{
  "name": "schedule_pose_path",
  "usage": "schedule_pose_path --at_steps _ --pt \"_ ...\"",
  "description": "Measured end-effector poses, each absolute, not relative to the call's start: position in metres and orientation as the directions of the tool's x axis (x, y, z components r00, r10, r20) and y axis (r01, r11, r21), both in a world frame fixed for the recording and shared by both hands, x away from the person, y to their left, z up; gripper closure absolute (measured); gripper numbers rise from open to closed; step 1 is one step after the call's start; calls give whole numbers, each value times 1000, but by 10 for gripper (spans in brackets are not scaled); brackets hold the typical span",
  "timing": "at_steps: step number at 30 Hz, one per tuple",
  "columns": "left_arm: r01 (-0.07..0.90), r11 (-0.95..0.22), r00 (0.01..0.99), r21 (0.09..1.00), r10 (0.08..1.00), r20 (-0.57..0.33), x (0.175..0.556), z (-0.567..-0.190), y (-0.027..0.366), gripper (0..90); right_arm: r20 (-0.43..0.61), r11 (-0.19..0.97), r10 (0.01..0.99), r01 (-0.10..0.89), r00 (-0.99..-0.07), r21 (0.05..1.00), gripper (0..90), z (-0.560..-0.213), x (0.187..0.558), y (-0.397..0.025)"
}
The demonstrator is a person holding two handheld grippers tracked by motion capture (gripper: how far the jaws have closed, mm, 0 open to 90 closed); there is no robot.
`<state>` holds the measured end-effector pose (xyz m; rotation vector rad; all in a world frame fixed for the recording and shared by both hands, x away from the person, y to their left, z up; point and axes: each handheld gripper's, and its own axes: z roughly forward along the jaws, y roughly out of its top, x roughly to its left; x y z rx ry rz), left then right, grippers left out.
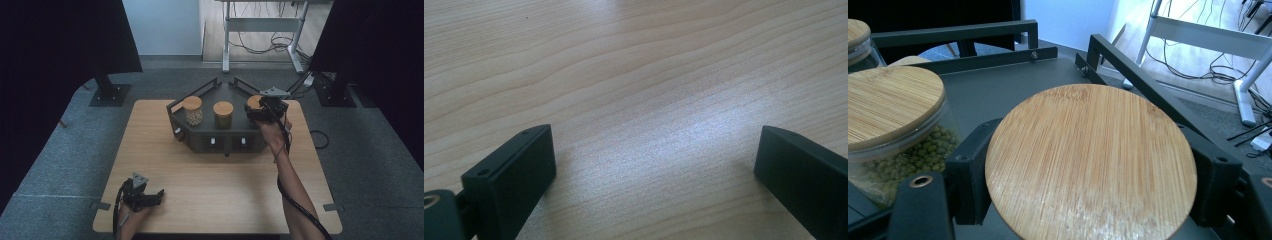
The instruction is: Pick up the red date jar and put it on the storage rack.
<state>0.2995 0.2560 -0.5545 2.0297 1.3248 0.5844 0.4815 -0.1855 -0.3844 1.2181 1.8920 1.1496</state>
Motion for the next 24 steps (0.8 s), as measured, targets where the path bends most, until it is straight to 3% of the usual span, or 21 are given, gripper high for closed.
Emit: schedule_pose_path --at_steps 24 --pt "636 -290 394 716 919 22 299 -555 256 28 -8 188 918 416 -398 890 227 -394 485 -189"
